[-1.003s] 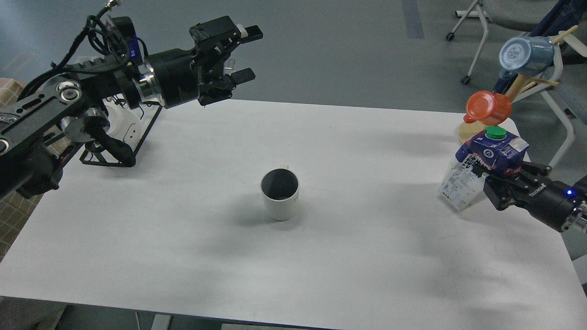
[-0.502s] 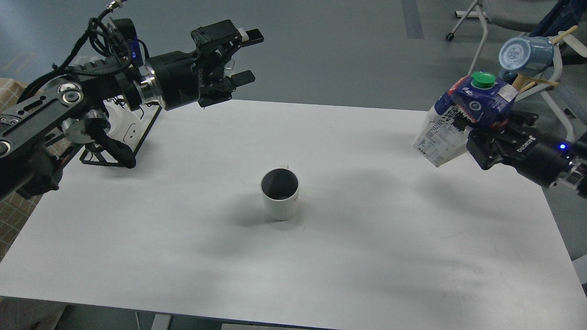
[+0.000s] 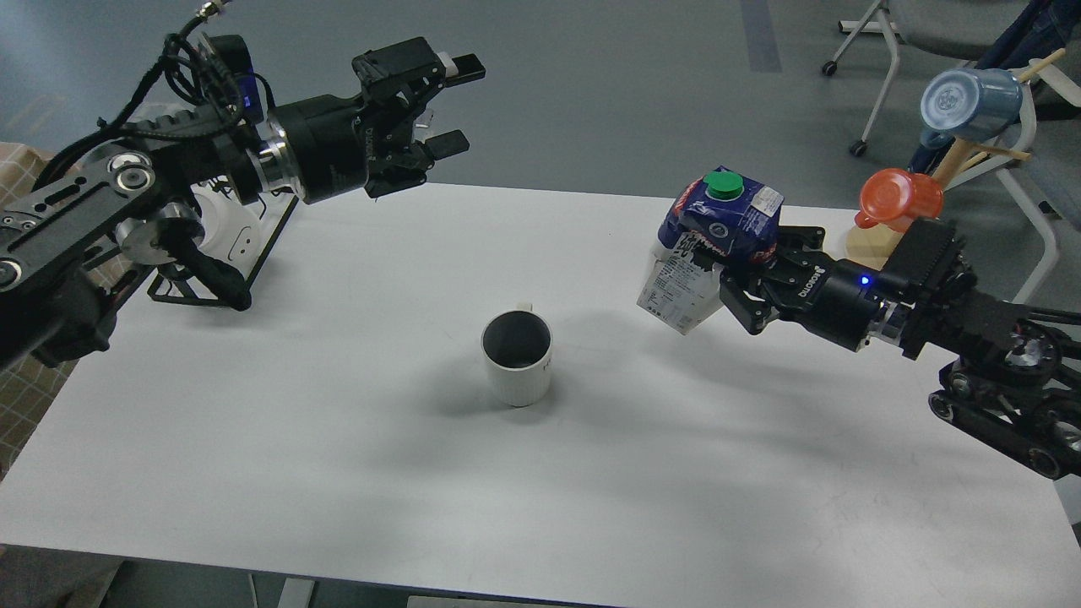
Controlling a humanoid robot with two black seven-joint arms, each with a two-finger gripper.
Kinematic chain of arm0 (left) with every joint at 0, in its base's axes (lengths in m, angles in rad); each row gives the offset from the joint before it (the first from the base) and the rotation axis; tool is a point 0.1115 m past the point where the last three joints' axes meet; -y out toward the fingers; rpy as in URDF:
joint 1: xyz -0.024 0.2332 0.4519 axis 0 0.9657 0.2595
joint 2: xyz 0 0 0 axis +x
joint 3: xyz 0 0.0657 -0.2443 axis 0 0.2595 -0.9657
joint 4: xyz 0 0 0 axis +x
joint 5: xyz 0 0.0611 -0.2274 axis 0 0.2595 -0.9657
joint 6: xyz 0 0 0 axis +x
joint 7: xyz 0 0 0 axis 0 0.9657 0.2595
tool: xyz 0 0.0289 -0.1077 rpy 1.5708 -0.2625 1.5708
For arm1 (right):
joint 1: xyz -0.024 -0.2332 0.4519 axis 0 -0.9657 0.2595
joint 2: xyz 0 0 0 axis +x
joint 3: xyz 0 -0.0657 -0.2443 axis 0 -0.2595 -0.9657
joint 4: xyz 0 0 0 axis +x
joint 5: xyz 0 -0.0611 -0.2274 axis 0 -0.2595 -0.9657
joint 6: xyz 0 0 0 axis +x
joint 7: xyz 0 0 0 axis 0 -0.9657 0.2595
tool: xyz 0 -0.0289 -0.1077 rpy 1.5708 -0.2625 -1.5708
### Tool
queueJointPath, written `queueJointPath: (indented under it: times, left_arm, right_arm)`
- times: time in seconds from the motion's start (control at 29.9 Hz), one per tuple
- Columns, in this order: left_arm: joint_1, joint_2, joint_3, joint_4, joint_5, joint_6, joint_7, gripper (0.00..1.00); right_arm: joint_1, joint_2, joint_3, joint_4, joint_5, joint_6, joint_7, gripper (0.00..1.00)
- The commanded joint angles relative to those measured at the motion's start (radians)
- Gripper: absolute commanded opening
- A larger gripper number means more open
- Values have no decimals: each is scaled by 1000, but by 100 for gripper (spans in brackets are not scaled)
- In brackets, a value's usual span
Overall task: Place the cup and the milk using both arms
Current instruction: 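Lift the milk carton and carry it toward the cup, then lower the carton beside the cup and open the right gripper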
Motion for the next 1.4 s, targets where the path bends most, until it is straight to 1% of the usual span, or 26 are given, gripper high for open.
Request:
queueJointPath:
  times: [0.0, 0.3, 0.64, 0.94, 1.07, 1.17, 1.27, 1.34, 1.37]
  left_arm:
    - [1, -1, 2, 4, 2, 0, 0, 98]
    - [1, -21, 1, 7, 3, 1, 0, 98]
    - [2, -18, 1, 7, 3, 0, 0, 98]
    - [15, -10, -4, 7, 3, 0, 0, 98]
    - [15, -9, -4, 7, 3, 0, 0, 98]
    - [15, -9, -4, 7, 3, 0, 0, 98]
    - [15, -7, -4, 7, 3, -2, 0, 98]
    - [15, -7, -4, 7, 3, -2, 0, 98]
    - [15, -7, -4, 7, 3, -2, 0, 98]
  right_arm:
    - [16, 63, -37, -40, 0, 0, 0, 0]
    - [26, 169, -60, -116, 3, 0, 0, 0]
    - [26, 256, -91, -180, 5, 0, 0, 0]
    - [23, 273, -94, -202, 5, 0, 0, 1]
    - [23, 292, -94, -222, 5, 0, 0, 4]
    - [23, 301, -94, -231, 5, 0, 0, 8]
    - [23, 308, -94, -234, 6, 0, 0, 16]
    - [21, 308, -94, -234, 8, 0, 0, 23]
    - [20, 308, -94, -234, 8, 0, 0, 25]
